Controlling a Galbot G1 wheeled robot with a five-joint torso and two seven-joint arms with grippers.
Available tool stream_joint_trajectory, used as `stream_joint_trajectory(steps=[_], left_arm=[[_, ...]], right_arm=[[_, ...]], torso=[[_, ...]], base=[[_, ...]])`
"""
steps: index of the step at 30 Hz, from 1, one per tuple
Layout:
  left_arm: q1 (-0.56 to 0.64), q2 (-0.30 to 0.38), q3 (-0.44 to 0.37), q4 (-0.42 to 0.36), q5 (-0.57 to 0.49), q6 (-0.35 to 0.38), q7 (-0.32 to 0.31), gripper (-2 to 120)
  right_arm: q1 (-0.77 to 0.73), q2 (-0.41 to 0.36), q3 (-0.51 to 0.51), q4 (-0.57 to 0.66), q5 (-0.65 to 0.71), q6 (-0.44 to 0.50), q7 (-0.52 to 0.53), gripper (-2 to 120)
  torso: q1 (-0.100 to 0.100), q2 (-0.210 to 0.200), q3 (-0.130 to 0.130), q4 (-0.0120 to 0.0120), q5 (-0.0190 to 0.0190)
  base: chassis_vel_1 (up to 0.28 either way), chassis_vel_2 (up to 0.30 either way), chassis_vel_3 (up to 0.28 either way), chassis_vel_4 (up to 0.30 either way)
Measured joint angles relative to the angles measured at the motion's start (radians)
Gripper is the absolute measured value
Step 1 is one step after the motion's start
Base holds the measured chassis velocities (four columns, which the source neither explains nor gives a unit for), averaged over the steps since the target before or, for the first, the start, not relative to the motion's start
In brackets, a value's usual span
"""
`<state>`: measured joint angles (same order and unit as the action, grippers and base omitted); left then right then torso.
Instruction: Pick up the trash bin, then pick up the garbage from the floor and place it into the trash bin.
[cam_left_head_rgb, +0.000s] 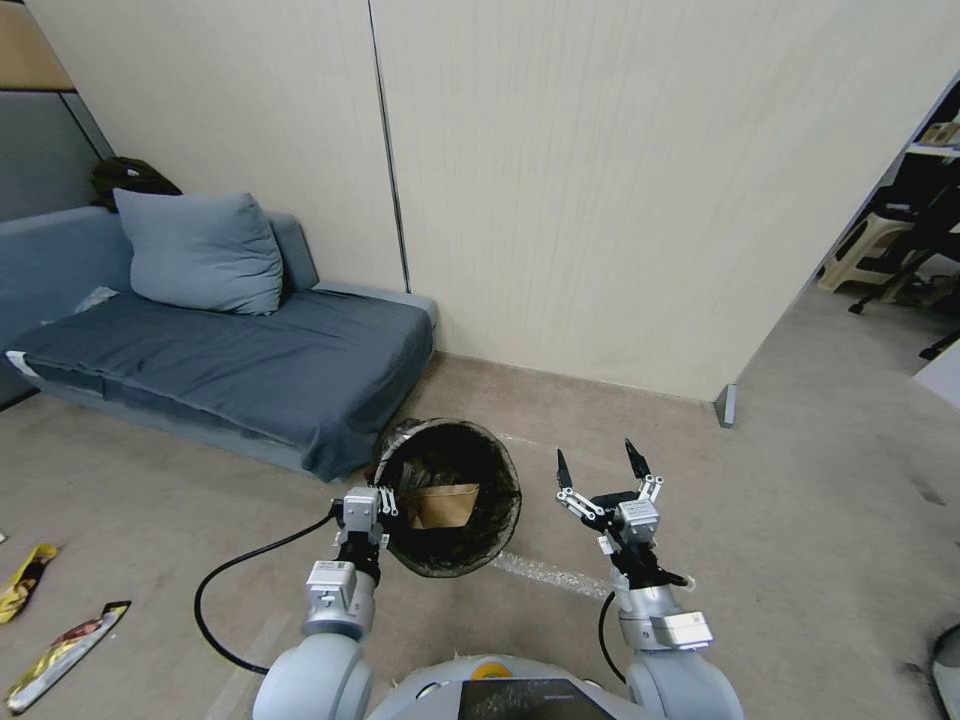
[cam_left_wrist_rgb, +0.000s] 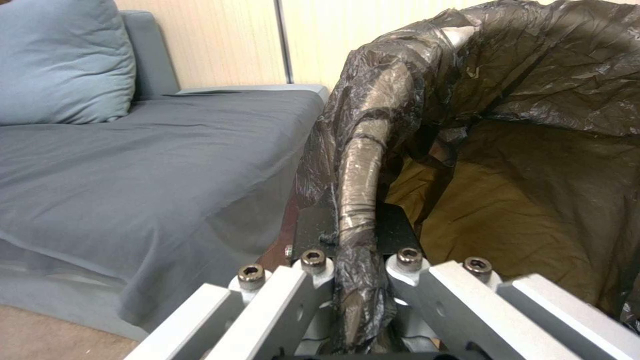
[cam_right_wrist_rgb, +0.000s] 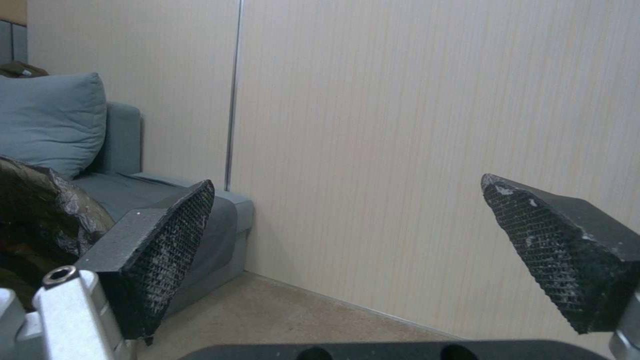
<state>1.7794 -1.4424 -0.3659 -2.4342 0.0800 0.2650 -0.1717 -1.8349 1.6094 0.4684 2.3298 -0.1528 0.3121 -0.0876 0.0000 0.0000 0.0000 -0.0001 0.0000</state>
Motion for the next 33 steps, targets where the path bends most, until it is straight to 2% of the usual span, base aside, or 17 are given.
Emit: stream_joint_trajectory(steps=[14, 33], left_arm=[[0.002, -0.001, 0.001, -0.006, -0.001, 0.003, 0.004, 1], [0.01, -0.006, 0.001, -0.007, 0.006, 0.005, 0.015, 1]], right_arm=[[0.008, -0.001, 0.005, -0.007, 0.007, 0.0, 0.001, 100], [0.027, -0.001, 0.006, -0.014, 0.019, -0.009, -0.001, 100]], torso=[[0.0, 0.0, 0.0, 0.0001, 0.0], [0.0, 0.0, 0.0, 0.0001, 0.0]], base=[[0.055, 0.059, 0.067, 0.064], [0.12, 0.124, 0.118, 0.118]])
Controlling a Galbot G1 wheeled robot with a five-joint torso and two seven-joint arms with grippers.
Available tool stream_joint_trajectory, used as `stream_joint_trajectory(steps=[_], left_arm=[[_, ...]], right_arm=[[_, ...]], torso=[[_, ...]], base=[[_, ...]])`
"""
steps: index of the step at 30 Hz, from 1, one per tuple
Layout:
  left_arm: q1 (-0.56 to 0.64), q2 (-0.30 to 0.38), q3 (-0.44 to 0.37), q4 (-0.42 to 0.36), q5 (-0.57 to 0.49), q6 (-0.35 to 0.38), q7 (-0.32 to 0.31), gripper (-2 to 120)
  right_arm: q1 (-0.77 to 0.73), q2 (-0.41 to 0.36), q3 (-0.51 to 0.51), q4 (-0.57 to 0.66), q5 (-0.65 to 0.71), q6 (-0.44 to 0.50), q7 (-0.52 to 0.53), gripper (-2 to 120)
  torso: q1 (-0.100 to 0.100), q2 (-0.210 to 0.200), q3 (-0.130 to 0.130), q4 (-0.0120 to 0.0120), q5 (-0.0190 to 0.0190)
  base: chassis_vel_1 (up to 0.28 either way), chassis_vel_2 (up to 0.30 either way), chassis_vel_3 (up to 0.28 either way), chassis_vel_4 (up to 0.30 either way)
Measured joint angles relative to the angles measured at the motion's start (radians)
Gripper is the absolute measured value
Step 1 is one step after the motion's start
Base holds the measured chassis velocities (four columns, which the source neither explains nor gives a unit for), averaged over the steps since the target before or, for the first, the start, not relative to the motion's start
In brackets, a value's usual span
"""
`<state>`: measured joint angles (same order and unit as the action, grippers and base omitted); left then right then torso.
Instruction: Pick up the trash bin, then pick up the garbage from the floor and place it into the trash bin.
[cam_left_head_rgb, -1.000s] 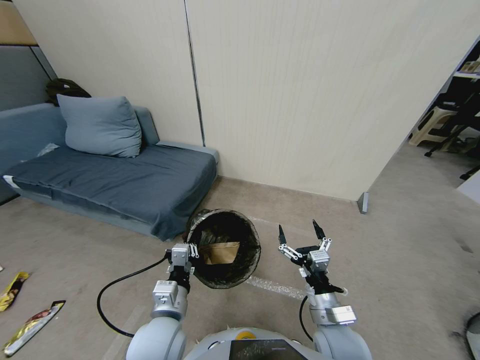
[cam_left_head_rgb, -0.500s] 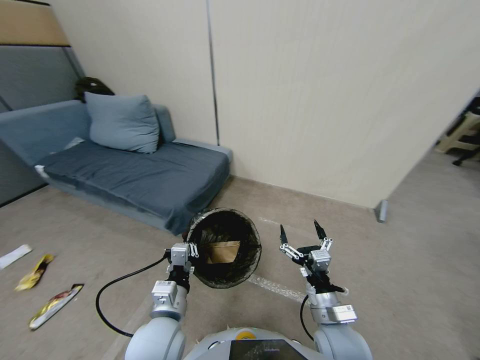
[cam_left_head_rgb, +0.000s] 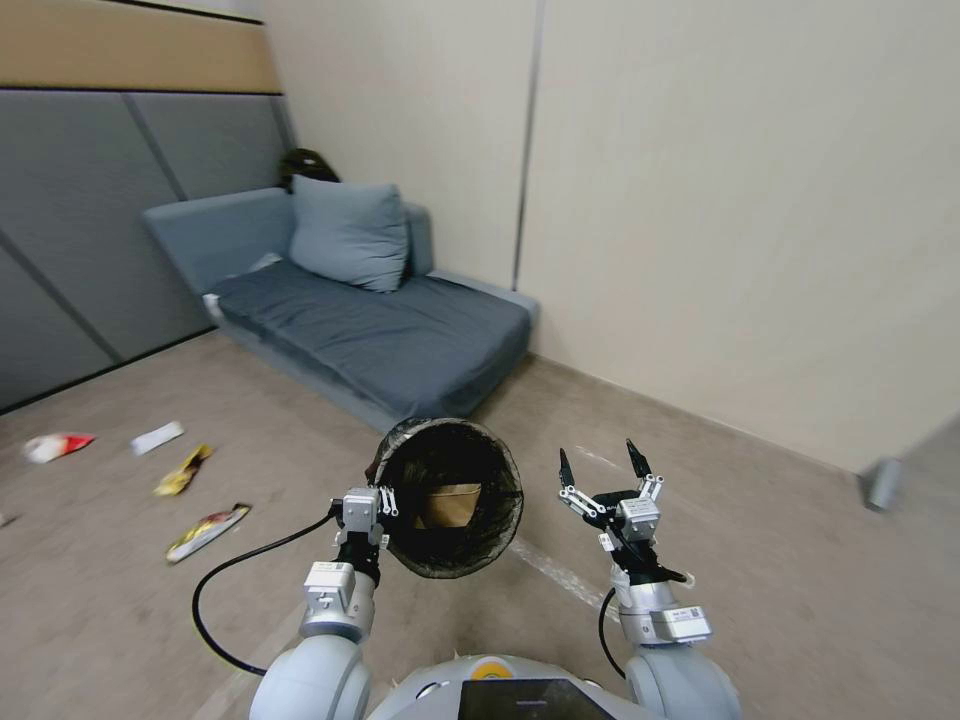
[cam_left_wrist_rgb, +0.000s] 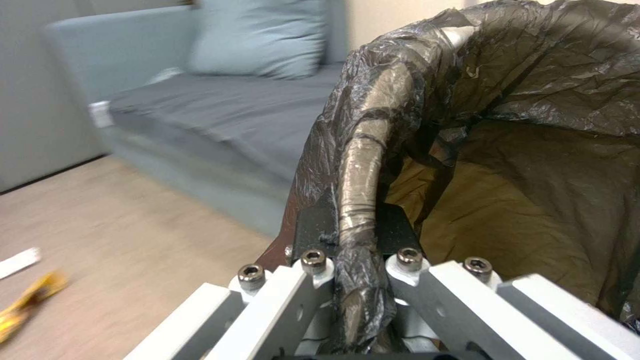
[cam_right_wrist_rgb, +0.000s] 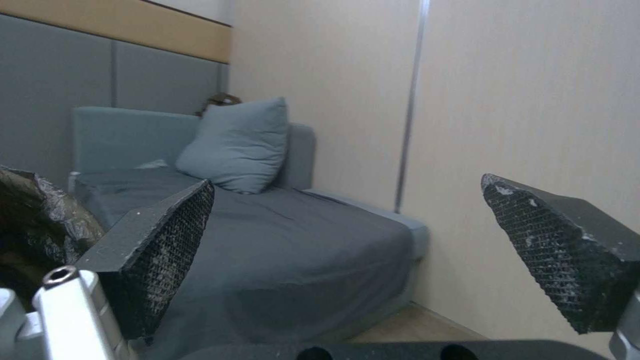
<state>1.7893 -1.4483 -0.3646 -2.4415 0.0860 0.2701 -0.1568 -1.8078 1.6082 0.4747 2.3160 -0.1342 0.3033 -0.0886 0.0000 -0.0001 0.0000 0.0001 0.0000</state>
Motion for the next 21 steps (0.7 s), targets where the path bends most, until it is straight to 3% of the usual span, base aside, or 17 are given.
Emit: stream_joint_trajectory(steps=[21], left_arm=[[-0.003, 0.003, 0.002, 0.001, 0.001, -0.001, 0.004, 1]], right_arm=[[0.007, 0.0, 0.007, 0.006, 0.003, -0.01, -0.003, 100]], torso=[[0.0, 0.0, 0.0, -0.0001, -0.0001]], base=[[0.125, 0.125, 0.125, 0.12]])
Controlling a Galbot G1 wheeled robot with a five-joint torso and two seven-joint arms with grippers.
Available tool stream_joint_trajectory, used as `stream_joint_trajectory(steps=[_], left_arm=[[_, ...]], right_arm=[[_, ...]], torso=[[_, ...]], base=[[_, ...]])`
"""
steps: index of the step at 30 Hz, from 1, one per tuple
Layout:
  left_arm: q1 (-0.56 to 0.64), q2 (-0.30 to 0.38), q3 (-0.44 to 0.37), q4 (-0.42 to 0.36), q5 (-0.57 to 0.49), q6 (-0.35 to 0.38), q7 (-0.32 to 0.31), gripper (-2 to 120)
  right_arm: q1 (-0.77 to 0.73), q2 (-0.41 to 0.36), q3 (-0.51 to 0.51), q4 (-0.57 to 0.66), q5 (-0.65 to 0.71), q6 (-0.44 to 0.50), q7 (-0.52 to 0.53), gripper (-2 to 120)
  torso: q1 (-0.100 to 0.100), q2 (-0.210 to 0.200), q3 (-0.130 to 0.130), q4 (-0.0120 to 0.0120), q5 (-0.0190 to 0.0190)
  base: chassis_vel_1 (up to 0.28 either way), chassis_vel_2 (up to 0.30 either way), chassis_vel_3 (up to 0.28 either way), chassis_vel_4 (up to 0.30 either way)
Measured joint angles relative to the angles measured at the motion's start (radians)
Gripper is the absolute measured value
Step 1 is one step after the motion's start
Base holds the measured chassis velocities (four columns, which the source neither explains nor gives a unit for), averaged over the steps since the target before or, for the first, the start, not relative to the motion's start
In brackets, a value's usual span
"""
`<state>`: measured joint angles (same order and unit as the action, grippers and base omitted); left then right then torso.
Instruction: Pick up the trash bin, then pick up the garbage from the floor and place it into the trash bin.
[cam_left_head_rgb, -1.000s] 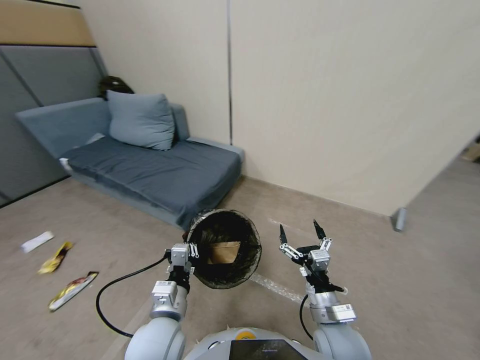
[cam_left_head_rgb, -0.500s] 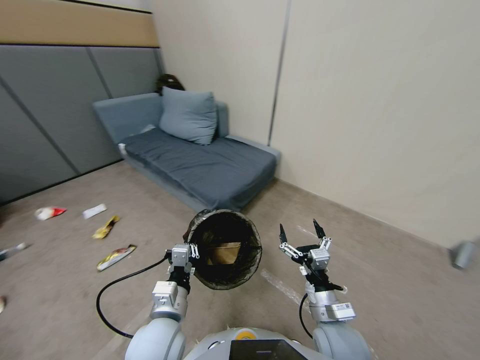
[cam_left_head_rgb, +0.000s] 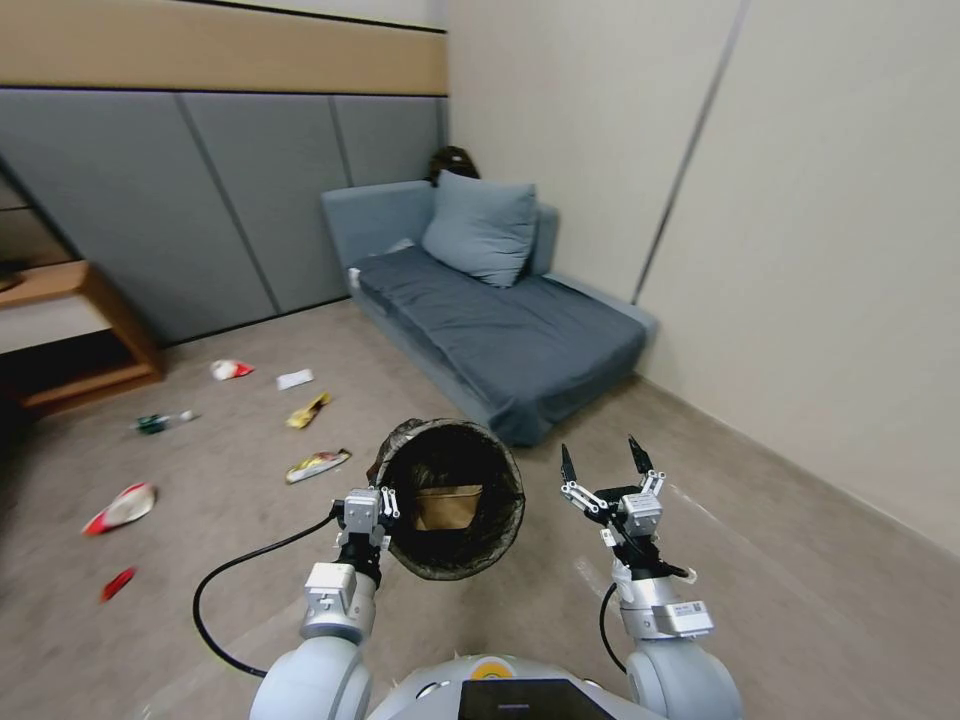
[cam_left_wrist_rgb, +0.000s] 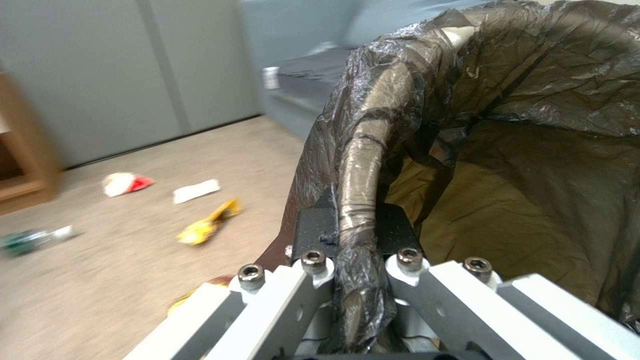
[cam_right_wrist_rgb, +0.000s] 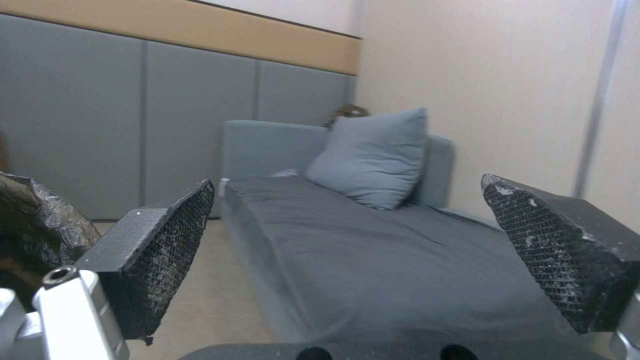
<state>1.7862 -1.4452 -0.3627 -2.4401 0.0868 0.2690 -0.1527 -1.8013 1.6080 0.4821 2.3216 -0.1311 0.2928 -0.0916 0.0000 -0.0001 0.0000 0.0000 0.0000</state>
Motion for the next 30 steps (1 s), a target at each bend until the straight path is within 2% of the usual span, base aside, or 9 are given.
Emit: stream_joint_trajectory(steps=[30], left_arm=[[-0.002, 0.002, 0.002, 0.002, -0.001, -0.001, 0.001, 1]], right_arm=[[0.008, 0.0, 0.001, 0.0, 0.004, -0.004, -0.001, 100]], torso=[[0.0, 0.0, 0.0, 0.0, 0.0001]], base=[[0.128, 0.125, 0.122, 0.128]])
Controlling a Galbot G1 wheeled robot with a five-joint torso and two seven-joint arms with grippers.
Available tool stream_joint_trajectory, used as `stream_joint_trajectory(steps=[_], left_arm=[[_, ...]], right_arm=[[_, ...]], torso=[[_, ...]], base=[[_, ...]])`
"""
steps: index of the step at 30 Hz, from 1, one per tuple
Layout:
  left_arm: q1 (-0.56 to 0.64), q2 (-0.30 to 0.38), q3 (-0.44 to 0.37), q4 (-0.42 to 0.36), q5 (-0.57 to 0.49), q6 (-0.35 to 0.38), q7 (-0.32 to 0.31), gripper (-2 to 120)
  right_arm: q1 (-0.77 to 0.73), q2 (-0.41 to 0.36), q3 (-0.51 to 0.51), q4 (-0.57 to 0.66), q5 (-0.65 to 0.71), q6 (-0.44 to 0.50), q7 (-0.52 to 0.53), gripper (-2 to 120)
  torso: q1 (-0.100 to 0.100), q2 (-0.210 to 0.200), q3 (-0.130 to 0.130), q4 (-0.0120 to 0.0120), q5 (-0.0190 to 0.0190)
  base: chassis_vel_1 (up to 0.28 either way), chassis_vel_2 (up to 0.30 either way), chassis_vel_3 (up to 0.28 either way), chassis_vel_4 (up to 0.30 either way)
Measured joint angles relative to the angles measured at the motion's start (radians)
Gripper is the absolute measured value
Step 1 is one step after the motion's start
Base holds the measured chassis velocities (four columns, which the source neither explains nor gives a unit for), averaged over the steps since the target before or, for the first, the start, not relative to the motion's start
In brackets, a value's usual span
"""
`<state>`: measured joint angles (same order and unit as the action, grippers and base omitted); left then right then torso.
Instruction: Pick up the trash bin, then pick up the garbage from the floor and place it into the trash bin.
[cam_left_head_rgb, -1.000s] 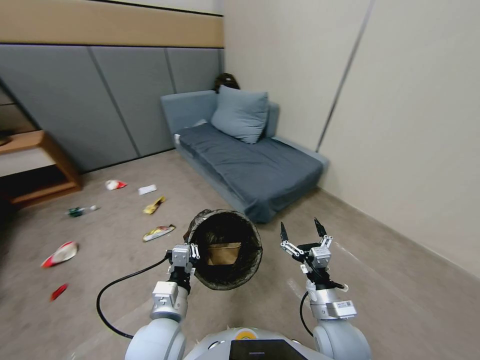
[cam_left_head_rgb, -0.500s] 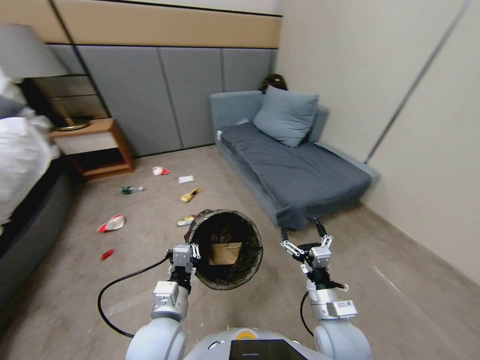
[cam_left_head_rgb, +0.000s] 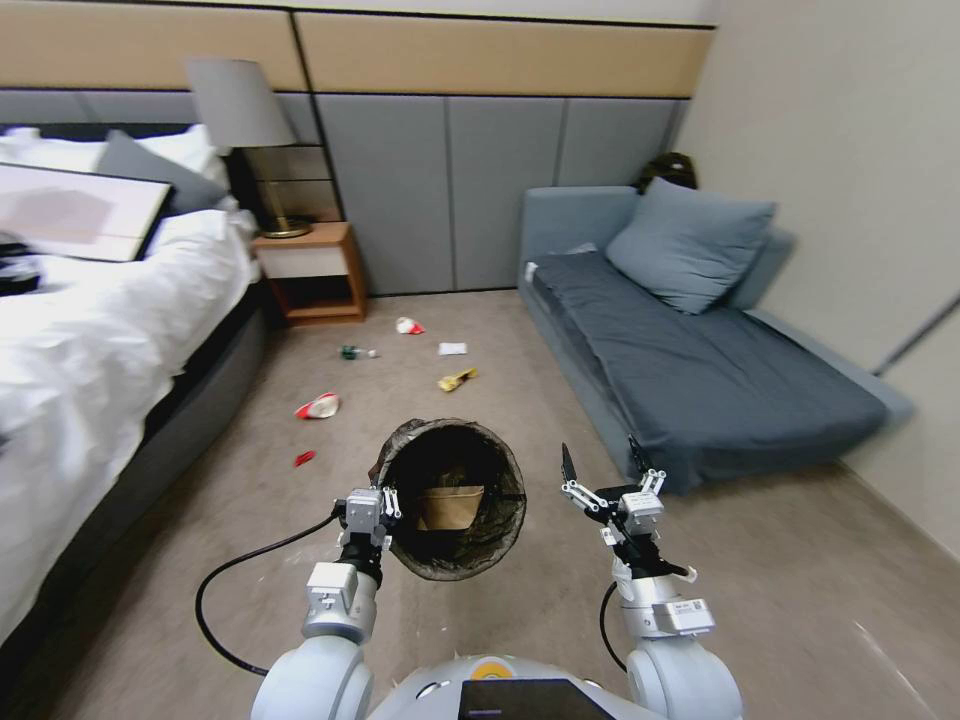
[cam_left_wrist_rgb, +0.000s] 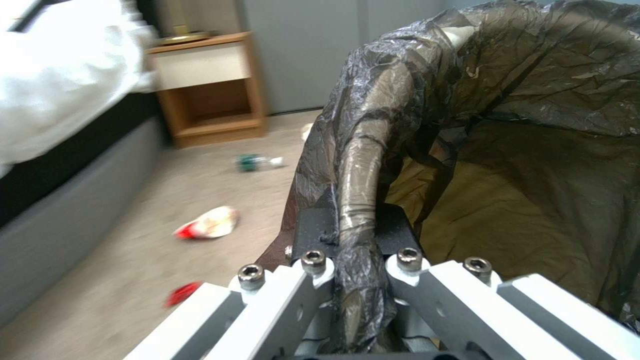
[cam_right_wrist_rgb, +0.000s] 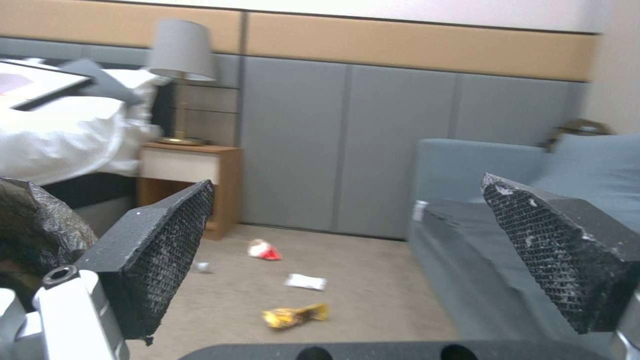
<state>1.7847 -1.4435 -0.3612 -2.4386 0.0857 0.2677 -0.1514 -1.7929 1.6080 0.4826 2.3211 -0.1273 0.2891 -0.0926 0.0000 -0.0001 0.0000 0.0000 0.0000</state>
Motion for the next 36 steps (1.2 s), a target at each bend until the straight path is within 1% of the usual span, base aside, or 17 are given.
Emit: stream_joint_trajectory(steps=[7, 12, 16, 20, 25, 36], left_arm=[[-0.002, -0.001, 0.0, 0.003, 0.001, -0.003, 0.001, 1], [-0.002, -0.002, -0.001, 0.01, 0.011, -0.017, 0.008, 1], [-0.003, -0.002, 0.0, 0.01, 0.011, -0.02, 0.01, 1], [-0.003, -0.003, 0.0, 0.01, 0.011, -0.022, 0.012, 1], [-0.003, -0.003, 0.0, 0.01, 0.012, -0.023, 0.012, 1], [-0.003, -0.004, 0.0, 0.01, 0.012, -0.023, 0.012, 1]], right_arm=[[0.001, 0.0, 0.0, -0.001, 0.0, 0.001, 0.0, 100], [0.003, 0.0, 0.0, -0.002, 0.001, 0.001, 0.0, 100], [0.003, 0.0, 0.0, -0.002, 0.002, 0.001, 0.0, 100], [0.004, 0.0, 0.0, -0.003, 0.017, 0.002, 0.005, 100], [0.014, 0.0, 0.002, -0.004, 0.034, 0.002, 0.028, 100], [0.02, 0.0, 0.014, -0.003, 0.034, 0.002, 0.032, 100]], torso=[[0.0, 0.0, 0.0, -0.0001, 0.0], [0.0, 0.0, 0.0, 0.0005, 0.0], [0.0, 0.0, 0.0, 0.0, 0.0], [0.0, 0.0, 0.0, -0.0004, 0.0], [0.0, 0.0, 0.0, -0.0001, 0.0], [0.0, 0.0, 0.0, 0.0, 0.0]], base=[[0.119, 0.126, 0.117, 0.114], [0.119, 0.112, 0.109, 0.104], [0.05, 0.048, 0.046, 0.077], [0.0, 0.0, 0.0, 0.0], [0.0, 0.0, 0.0, 0.0], [0.0, 0.0, 0.0, 0.0]])
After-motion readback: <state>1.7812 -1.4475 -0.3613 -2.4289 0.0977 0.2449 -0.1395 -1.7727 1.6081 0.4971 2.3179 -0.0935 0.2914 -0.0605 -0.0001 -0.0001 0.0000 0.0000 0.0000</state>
